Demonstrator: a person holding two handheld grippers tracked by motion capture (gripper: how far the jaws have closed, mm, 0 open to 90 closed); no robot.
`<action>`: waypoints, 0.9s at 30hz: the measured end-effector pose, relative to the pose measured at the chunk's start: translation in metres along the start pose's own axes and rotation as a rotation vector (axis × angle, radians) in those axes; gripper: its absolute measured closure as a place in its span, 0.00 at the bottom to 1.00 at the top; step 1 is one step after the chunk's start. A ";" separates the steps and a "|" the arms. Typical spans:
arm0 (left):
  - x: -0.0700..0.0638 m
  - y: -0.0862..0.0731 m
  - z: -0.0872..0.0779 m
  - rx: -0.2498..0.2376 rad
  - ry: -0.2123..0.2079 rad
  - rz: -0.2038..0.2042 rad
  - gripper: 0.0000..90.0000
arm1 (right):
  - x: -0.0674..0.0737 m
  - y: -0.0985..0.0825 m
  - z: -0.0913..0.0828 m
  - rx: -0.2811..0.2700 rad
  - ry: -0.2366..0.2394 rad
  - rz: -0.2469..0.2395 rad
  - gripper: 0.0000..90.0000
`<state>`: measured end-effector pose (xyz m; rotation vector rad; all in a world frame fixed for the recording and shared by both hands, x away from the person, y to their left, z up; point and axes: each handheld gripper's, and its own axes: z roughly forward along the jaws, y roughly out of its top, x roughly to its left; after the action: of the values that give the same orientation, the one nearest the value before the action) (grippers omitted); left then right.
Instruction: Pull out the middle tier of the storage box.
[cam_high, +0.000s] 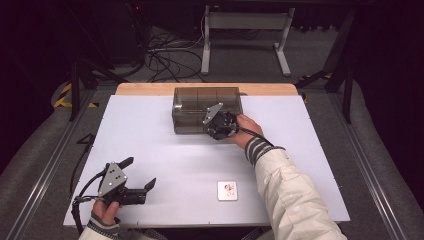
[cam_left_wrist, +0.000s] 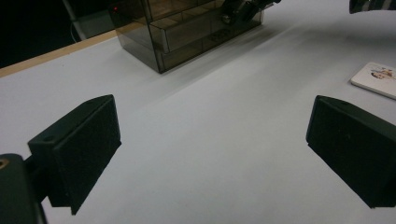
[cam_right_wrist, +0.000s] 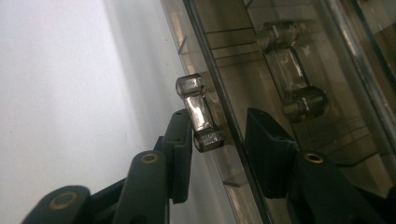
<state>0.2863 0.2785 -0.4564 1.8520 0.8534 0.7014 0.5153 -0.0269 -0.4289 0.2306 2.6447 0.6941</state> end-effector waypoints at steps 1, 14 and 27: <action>0.000 0.000 0.000 0.000 -0.001 0.000 0.04 | 0.000 0.000 0.000 0.000 -0.002 -0.003 0.71; 0.000 0.000 0.001 0.000 -0.001 -0.002 0.04 | 0.004 0.001 -0.011 0.003 0.048 0.003 0.73; -0.001 0.002 0.005 0.003 -0.013 -0.009 0.04 | 0.015 -0.002 -0.020 0.005 0.107 -0.013 0.74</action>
<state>0.2898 0.2746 -0.4569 1.8523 0.8542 0.6827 0.4926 -0.0335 -0.4186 0.1823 2.7471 0.7148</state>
